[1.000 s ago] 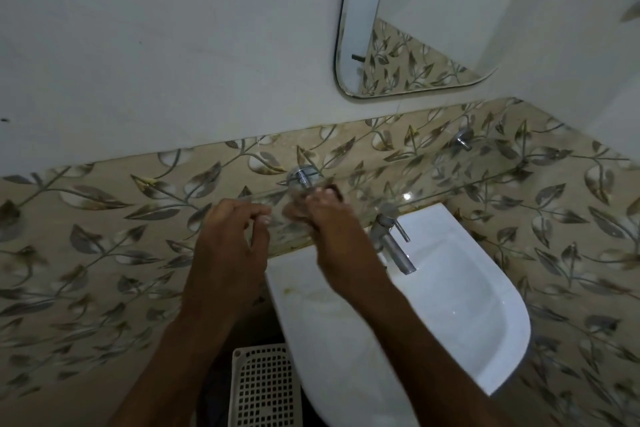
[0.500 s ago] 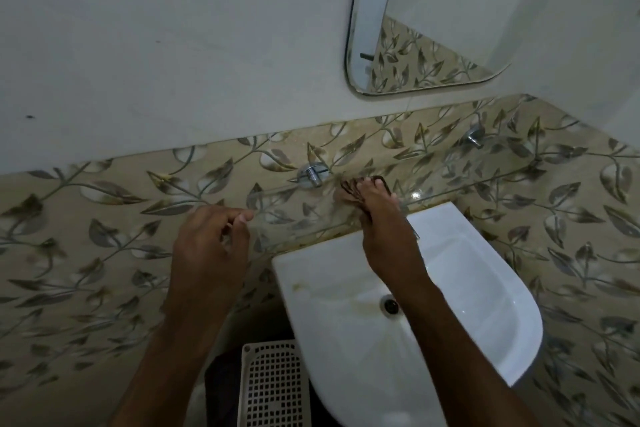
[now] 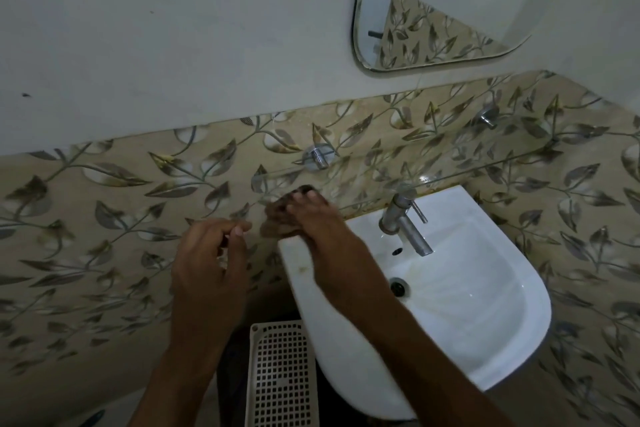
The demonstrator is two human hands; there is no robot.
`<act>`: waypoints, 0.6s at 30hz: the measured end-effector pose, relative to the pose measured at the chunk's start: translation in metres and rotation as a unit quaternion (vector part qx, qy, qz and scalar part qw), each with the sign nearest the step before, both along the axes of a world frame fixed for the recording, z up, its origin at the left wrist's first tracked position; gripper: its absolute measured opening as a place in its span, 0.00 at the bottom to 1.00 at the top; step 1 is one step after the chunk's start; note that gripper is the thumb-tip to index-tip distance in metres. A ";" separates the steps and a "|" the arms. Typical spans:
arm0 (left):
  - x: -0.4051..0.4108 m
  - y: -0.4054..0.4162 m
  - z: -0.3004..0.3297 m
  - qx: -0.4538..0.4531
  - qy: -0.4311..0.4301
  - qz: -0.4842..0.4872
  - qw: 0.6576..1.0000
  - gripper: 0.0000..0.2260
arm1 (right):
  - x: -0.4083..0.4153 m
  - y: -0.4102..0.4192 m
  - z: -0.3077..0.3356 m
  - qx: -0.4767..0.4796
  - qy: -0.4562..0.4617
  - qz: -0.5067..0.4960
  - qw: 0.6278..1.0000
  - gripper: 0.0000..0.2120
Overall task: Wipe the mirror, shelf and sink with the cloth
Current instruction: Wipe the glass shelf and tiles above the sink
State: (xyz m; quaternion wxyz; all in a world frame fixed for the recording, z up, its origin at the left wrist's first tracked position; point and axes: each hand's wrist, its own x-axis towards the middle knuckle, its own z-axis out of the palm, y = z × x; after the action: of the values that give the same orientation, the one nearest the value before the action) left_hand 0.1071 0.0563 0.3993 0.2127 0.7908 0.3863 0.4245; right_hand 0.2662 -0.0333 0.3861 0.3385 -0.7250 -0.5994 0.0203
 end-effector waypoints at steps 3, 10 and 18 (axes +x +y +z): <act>-0.004 -0.004 -0.006 -0.024 0.009 -0.005 1.000 0.07 | 0.036 -0.015 -0.008 0.054 0.016 -0.108 0.992 0.26; 0.008 -0.006 -0.011 -0.030 -0.014 -0.013 0.999 0.07 | -0.020 0.007 -0.014 0.034 -0.020 0.017 0.999 0.32; -0.010 -0.016 -0.073 -0.119 0.071 -0.103 0.985 0.08 | -0.022 -0.063 -0.041 0.006 0.216 0.020 0.976 0.24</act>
State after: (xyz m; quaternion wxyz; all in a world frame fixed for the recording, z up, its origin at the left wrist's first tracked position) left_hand 0.0976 0.0403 0.3261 0.3199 0.8234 0.3645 0.2946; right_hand 0.2439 -0.0966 0.3452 0.4636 -0.6898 -0.5264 0.1794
